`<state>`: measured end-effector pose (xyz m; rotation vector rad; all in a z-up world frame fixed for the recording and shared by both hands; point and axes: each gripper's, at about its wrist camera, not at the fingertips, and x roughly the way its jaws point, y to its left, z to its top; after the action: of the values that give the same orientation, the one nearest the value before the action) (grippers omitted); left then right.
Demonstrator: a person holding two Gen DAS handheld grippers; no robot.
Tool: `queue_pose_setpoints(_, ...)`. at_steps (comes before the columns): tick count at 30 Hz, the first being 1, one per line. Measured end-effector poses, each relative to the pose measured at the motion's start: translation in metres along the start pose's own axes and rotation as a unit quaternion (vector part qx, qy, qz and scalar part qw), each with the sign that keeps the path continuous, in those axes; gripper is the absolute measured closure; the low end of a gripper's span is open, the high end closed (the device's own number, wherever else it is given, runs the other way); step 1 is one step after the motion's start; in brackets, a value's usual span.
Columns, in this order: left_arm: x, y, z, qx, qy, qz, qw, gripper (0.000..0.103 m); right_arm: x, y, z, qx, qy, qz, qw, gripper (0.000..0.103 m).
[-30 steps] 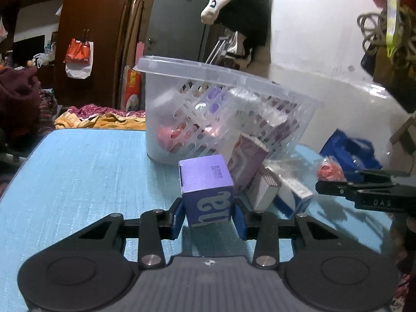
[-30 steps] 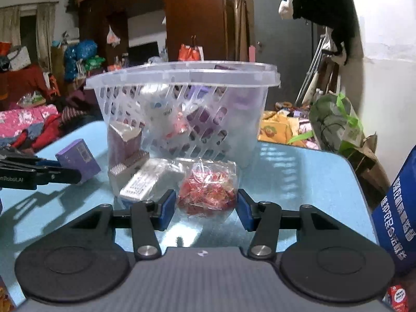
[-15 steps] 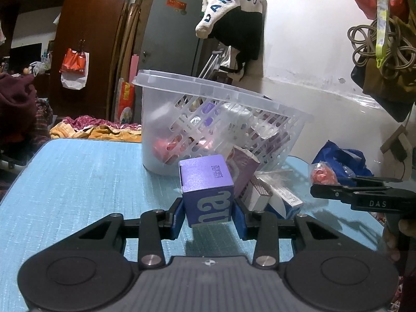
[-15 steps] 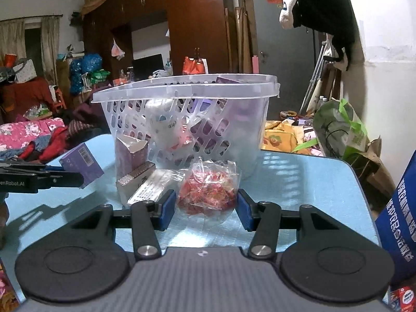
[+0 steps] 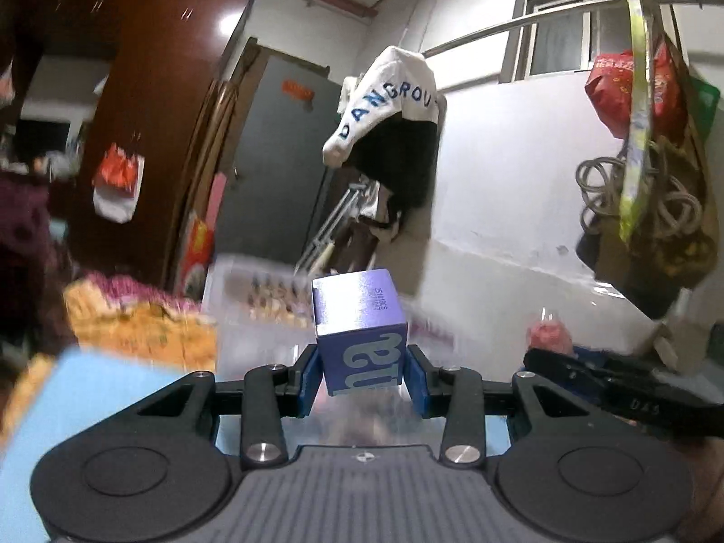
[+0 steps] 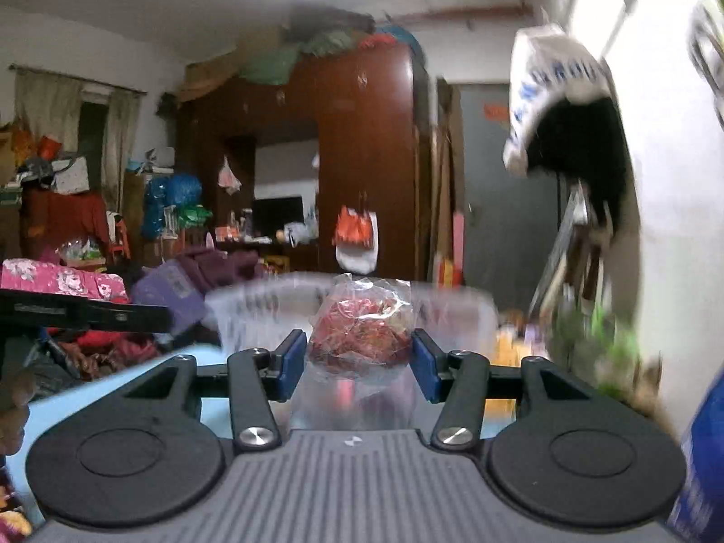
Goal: Organize objects
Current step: 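Carry both items into the white basket and open both tools, then grasp the purple-and-white packet with the left tool while the right tool grasps a silver box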
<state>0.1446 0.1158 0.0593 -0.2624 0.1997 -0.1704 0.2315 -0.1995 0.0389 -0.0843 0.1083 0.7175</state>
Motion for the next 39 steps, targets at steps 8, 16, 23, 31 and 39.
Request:
queue_pose_setpoints(8, 0.098, 0.010, 0.053, -0.006, 0.052, 0.073, 0.9959, 0.047, 0.107, -0.009, 0.052, -0.017, 0.092, -0.033, 0.995, 0.049)
queue_pose_setpoints(16, 0.071, 0.002, 0.049, 0.019, 0.045, 0.088, 0.9949, 0.018, 0.074, -0.003, 0.034, 0.004, 0.066, -0.044, 0.997, 0.000)
queue_pose_setpoints(23, 0.025, -0.028, -0.014, 0.093, 0.072, 0.072, 0.9904, 0.012, 0.019, 0.001, -0.013, 0.008, 0.079, -0.029, 0.996, 0.000)
queue_pose_setpoints(31, 0.072, -0.030, -0.044, 0.081, 0.131, 0.072, 0.9853, 0.014, 0.068, -0.023, -0.045, 0.086, 0.174, -0.052, 0.980, 0.000)
queue_pose_setpoints(39, 0.085, -0.035, -0.061, 0.090, 0.150, 0.101, 0.9794, 0.019, 0.080, -0.021, -0.059, 0.088, 0.202, -0.062, 0.974, 0.010)
